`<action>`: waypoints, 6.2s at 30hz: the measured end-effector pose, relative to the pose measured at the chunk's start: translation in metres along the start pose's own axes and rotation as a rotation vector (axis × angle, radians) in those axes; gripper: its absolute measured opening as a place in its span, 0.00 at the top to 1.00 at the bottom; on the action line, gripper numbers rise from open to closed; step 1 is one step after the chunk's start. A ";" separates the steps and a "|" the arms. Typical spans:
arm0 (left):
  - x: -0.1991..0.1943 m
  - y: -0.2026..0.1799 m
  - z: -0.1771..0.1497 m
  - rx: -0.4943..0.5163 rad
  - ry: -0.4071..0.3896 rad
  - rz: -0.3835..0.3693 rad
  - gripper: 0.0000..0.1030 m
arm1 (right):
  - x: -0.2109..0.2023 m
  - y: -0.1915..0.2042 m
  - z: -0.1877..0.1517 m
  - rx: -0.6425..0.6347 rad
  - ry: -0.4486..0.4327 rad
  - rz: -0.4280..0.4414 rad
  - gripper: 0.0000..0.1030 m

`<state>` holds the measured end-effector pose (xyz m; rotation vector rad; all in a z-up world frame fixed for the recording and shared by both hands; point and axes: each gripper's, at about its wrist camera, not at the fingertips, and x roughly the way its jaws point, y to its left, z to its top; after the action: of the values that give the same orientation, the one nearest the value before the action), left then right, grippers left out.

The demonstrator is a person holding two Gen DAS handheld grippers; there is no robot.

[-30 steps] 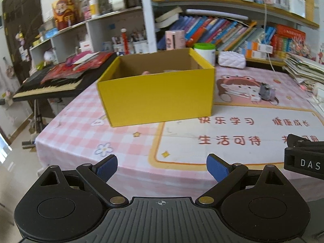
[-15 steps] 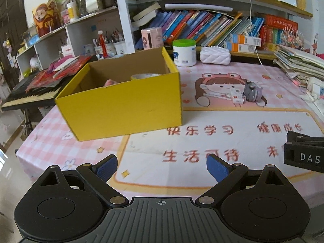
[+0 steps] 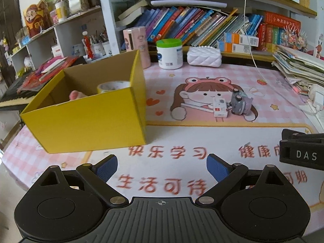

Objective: Organize objects
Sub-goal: 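Move both open tools toward the white box and grey toy car on the mat, then grasp the grey toy car with the right tool while the left tool grasps the white box, then carry the toy car and white box over the yellow box with both tools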

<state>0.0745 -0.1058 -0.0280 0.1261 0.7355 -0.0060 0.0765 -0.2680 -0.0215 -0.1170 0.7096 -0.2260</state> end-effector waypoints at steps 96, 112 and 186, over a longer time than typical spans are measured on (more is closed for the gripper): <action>0.057 -0.046 0.056 -0.053 0.001 -0.155 0.73 | 0.060 -0.032 0.041 0.035 0.031 0.214 0.55; -0.018 0.084 -0.015 -0.133 -0.007 -0.063 0.73 | -0.032 0.091 0.009 -0.068 0.023 0.306 0.55; 0.056 0.207 0.075 -0.208 -0.131 0.137 0.73 | 0.049 0.276 0.136 -0.358 -0.069 0.535 0.55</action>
<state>0.1766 0.0929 0.0129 -0.0230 0.5912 0.1914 0.2474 -0.0089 -0.0003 -0.2689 0.6829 0.4179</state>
